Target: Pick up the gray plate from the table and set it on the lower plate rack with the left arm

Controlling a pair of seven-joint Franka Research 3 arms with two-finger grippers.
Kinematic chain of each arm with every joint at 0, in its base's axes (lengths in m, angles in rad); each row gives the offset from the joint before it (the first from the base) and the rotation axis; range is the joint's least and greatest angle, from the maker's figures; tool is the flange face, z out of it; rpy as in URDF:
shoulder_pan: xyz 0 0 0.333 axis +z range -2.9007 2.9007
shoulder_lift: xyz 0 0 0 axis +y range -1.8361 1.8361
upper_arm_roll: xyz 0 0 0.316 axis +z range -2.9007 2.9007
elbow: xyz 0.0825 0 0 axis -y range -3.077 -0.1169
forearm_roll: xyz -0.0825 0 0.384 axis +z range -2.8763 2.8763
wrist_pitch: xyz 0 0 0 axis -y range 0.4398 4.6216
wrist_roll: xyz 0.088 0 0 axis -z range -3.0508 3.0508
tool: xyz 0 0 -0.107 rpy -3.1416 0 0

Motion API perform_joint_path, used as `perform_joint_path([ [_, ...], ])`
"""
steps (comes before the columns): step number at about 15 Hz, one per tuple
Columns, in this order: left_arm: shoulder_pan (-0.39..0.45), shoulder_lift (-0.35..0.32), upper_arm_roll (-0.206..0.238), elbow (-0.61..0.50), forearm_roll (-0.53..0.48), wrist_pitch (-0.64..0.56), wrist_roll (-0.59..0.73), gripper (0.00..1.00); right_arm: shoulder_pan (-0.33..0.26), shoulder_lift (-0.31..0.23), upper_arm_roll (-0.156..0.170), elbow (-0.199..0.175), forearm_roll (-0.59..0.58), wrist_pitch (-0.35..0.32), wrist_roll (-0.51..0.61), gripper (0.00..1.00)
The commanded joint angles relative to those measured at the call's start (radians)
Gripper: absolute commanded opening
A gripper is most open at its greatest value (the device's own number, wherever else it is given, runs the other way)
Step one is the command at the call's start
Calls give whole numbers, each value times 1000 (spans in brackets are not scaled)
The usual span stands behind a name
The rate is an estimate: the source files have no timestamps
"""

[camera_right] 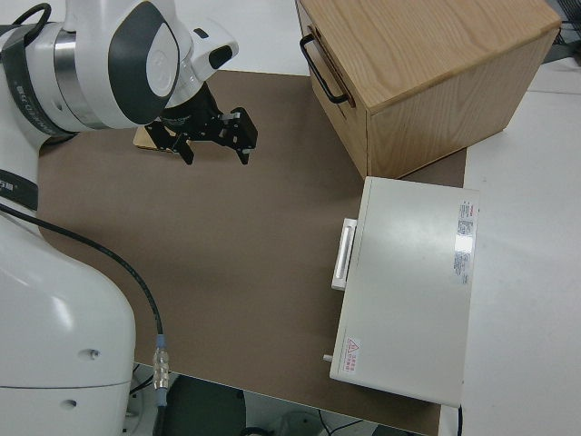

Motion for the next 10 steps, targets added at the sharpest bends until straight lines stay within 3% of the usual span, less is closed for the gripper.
perform_joint_path([
  [1,7,13,7,48,-20,4,65,995,-23,-4,21,6,-6,-11,12,983],
  [10,0,10,2,62,3,4,80,995,-23,-2,21,6,-6,-11,12,983],
])
